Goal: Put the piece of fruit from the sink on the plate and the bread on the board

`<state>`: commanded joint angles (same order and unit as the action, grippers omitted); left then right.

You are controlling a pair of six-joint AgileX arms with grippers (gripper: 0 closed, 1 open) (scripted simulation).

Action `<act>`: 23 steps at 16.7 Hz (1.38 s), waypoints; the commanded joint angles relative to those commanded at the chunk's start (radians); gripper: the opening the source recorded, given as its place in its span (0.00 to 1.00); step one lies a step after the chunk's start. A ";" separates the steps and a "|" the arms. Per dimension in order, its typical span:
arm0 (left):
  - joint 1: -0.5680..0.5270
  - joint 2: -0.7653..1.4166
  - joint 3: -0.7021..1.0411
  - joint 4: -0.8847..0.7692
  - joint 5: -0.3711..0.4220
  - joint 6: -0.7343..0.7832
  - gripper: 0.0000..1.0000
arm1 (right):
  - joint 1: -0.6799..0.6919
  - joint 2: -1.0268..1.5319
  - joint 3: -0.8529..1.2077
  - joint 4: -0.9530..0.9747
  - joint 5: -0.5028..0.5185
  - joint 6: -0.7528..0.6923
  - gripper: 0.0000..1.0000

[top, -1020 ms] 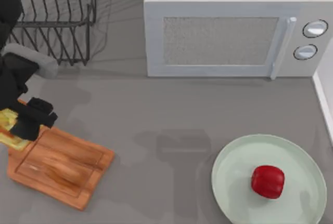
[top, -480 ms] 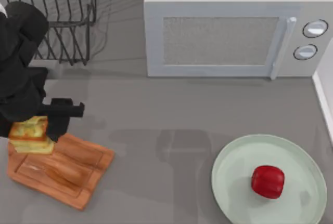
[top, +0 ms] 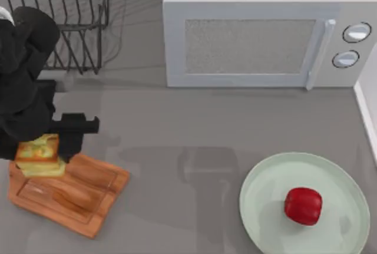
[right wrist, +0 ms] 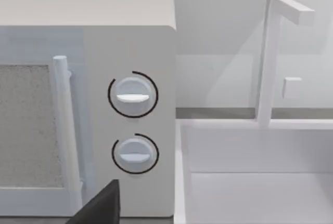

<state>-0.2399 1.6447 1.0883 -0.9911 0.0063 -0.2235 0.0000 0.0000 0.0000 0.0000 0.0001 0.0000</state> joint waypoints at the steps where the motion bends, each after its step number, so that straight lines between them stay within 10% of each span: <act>1: 0.000 0.001 -0.002 0.004 0.000 0.000 0.00 | 0.000 0.000 0.000 0.000 0.000 0.000 1.00; 19: -0.004 0.078 -0.114 0.187 0.000 -0.001 0.00 | 0.000 0.000 0.000 0.000 0.000 0.000 1.00; 23: -0.004 0.078 -0.114 0.187 0.000 -0.001 0.30 | 0.000 0.000 0.000 0.000 0.000 0.000 1.00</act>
<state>-0.2436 1.7222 0.9738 -0.8043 0.0065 -0.2240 0.0000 0.0000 0.0000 0.0000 0.0001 0.0000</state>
